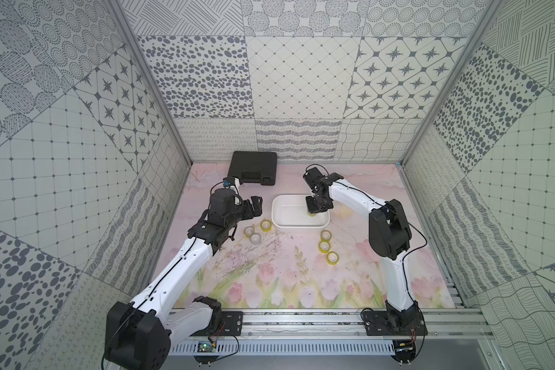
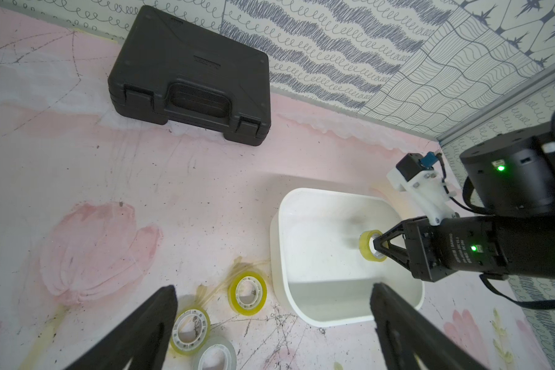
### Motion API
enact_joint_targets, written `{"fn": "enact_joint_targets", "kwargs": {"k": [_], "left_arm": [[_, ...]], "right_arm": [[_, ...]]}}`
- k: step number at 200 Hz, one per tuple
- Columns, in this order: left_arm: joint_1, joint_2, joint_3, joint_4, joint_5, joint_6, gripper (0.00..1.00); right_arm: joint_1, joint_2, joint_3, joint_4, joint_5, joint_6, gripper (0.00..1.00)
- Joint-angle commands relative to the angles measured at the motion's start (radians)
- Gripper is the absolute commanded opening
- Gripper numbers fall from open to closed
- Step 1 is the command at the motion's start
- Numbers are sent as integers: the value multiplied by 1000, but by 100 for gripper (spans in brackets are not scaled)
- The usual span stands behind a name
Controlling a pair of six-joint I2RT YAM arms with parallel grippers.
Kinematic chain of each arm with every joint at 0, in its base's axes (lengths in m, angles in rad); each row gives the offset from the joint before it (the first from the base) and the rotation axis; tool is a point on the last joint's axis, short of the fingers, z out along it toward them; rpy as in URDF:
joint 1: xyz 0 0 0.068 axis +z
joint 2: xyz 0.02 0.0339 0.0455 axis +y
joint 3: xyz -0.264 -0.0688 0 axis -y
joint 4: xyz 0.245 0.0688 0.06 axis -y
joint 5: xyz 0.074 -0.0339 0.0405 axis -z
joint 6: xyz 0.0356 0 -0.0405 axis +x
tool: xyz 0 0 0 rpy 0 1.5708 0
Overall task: Put the transparent tape into the storage box
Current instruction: Place the tape in the storage box.
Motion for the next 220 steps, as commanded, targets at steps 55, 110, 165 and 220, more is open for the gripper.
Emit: {"fn": "enact_joint_targets", "kwargs": {"k": [55, 110, 165, 220], "left_arm": [[-2, 10, 16, -16, -13, 28, 99], [-1, 14, 17, -26, -13, 30, 99], [-2, 19, 4, -45, -9, 23, 99], [-2, 34, -2, -119, -39, -6, 99]], "right_arm": [[2, 111, 84, 20, 69, -14, 0], [1, 122, 106, 23, 98, -9, 8], [3, 124, 117, 25, 90, -6, 31], [8, 76, 150, 14, 90, -9, 38]]}}
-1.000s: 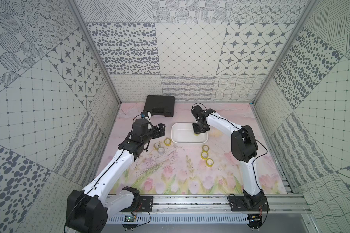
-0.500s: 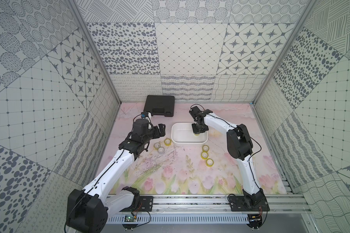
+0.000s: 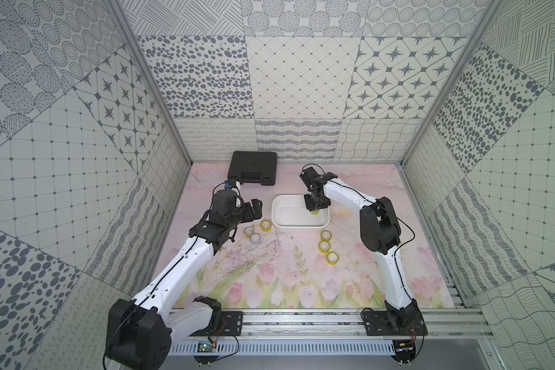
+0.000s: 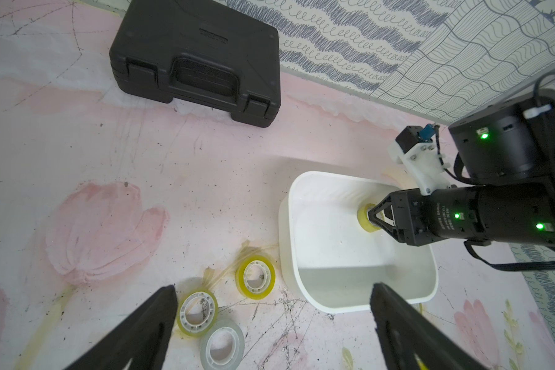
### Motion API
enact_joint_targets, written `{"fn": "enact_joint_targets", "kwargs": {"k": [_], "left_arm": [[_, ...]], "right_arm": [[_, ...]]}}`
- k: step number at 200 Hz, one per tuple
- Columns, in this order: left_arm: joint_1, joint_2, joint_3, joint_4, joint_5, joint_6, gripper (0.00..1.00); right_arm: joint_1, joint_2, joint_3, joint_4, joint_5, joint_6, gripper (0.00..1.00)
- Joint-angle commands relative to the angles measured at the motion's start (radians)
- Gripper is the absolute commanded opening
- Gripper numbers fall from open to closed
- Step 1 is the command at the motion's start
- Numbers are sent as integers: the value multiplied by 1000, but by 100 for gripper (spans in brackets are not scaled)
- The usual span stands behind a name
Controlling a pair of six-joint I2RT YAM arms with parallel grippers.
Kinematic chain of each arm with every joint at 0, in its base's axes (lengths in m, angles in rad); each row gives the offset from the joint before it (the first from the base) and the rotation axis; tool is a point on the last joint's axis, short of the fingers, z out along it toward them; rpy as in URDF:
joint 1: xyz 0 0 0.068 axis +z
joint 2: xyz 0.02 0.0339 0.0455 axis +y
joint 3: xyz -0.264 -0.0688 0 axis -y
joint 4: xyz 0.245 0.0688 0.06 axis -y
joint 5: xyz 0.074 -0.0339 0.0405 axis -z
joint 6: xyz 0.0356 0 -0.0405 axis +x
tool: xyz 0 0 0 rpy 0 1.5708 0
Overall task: Put the transparent tape into the storage box
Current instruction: Place the tape in the storage box, then pick up the tape at the center of the board.
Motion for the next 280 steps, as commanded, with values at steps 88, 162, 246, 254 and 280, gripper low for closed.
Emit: {"fn": "enact_joint_targets", "kwargs": {"k": [88, 162, 246, 254, 280], "left_arm": [[56, 247, 28, -200, -25, -145, 99], [114, 444, 44, -205, 26, -181, 65], [113, 475, -9, -182, -18, -201, 53], [114, 478, -14, -180, -20, -205, 53], [114, 476, -39, -163, -23, -214, 46]], "right_arm": [[18, -412, -196, 13, -66, 36, 38], [7, -527, -375, 57, -64, 85, 36], [-13, -543, -410, 68, -63, 88, 36], [-14, -541, -412, 67, -64, 89, 36], [-15, -541, -414, 70, -61, 89, 36]]}}
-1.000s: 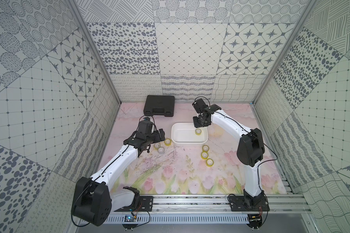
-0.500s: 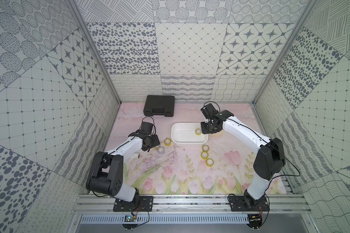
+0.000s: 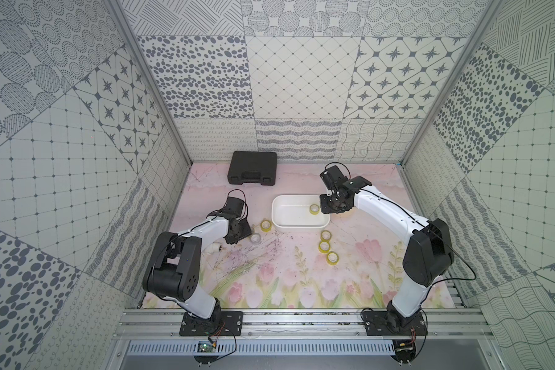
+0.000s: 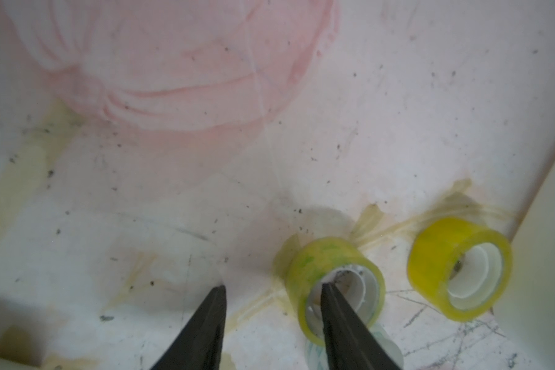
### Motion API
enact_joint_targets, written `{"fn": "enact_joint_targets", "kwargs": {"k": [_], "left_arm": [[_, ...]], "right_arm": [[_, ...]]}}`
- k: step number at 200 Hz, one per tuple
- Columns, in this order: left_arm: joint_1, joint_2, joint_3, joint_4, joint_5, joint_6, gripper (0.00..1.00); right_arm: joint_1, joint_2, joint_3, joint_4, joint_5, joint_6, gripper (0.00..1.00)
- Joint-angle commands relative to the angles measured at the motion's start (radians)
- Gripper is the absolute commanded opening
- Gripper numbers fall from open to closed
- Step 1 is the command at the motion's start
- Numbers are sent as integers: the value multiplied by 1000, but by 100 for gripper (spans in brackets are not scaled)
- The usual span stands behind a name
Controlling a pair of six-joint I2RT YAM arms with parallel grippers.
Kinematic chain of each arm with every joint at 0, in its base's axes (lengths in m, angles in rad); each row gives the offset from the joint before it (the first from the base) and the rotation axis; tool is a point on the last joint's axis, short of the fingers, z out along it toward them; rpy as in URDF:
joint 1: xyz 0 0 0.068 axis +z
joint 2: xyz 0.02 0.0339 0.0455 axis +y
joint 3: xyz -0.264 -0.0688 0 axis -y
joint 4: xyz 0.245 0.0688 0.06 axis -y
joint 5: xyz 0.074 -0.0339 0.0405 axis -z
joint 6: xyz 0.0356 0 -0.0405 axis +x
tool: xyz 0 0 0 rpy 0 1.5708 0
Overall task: Put the transparent tape into the storage box
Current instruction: Pick up the tape at the center of the board.
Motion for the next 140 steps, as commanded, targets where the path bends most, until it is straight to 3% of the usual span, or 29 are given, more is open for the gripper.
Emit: {"fn": "enact_joint_targets", "kwargs": {"k": [1, 53, 74, 140], "left_arm": [[3, 8, -35, -12, -15, -28, 46], [1, 2, -49, -3, -13, -31, 24], [-1, -16, -50, -5, -17, -31, 0], [-1, -219, 17, -82, -115, 11, 0]], "right_arm": [[-6, -34, -11, 28, 4, 17, 36], [-5, -37, -2, 33, 13, 18, 35], [-7, -44, 1, 33, 20, 17, 35], [-17, -45, 22, 33, 9, 10, 36]]}}
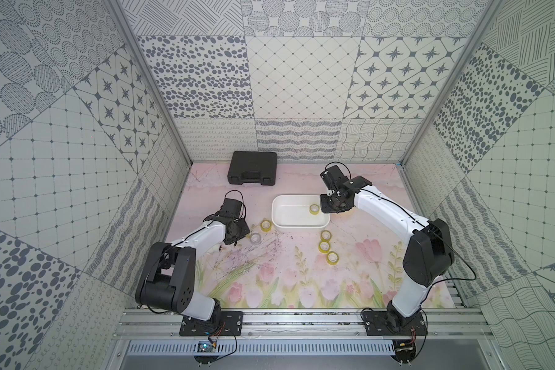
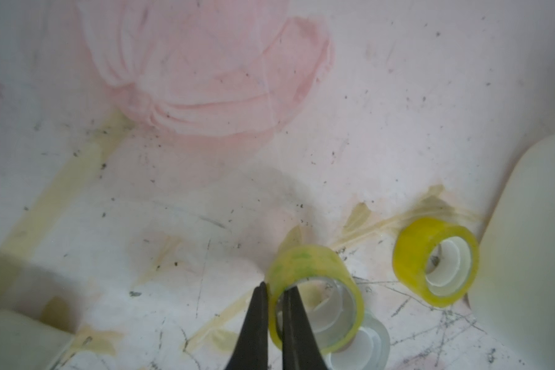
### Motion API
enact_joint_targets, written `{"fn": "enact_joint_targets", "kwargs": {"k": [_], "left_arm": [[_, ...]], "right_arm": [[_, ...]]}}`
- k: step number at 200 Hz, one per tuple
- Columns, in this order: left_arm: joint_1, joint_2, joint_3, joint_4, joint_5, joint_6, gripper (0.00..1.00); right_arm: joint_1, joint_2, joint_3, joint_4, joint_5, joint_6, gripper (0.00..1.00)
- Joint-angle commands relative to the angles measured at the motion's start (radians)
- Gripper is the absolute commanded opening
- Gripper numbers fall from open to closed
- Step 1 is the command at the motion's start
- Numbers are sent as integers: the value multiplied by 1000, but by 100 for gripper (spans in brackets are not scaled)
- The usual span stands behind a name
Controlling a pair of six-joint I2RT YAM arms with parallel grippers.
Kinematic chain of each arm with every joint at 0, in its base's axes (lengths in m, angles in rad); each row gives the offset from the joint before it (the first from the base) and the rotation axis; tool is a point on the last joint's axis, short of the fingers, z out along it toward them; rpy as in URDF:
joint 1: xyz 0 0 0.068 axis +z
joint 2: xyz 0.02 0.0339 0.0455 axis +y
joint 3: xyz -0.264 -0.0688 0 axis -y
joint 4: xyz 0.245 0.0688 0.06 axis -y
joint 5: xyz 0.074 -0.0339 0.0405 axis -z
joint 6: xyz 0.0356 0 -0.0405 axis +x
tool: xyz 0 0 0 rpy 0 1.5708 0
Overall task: Put the transparent tape into the storage box
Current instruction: Pick up the tape at the center of the board, then place the tape in the storage box.
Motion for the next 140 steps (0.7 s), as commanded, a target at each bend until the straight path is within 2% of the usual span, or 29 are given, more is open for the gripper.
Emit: {"fn": "enact_joint_targets", "kwargs": {"k": [1, 25, 50, 69, 105, 125, 140], "left_arm": [[0, -100, 54, -83, -73, 37, 0], [-5, -152, 142, -123, -59, 81, 0], [-52, -131, 259, -140, -33, 135, 0], [-105, -71, 350, -153, -7, 160, 0], [-213, 56, 445, -120, 37, 175, 0], [-281, 142, 500, -111, 52, 194, 0], [-320, 206, 532, -98, 72, 198, 0]], "right_arm": [[-9, -43, 22, 29, 4, 10, 36], [-24, -45, 21, 34, -10, 18, 37], [-44, -46, 20, 36, -38, 28, 40], [-48, -56, 19, 40, -37, 34, 62], [-56, -71, 19, 57, -40, 42, 73], [-58, -74, 15, 65, -43, 48, 84], [-60, -76, 12, 67, -45, 54, 86]]}}
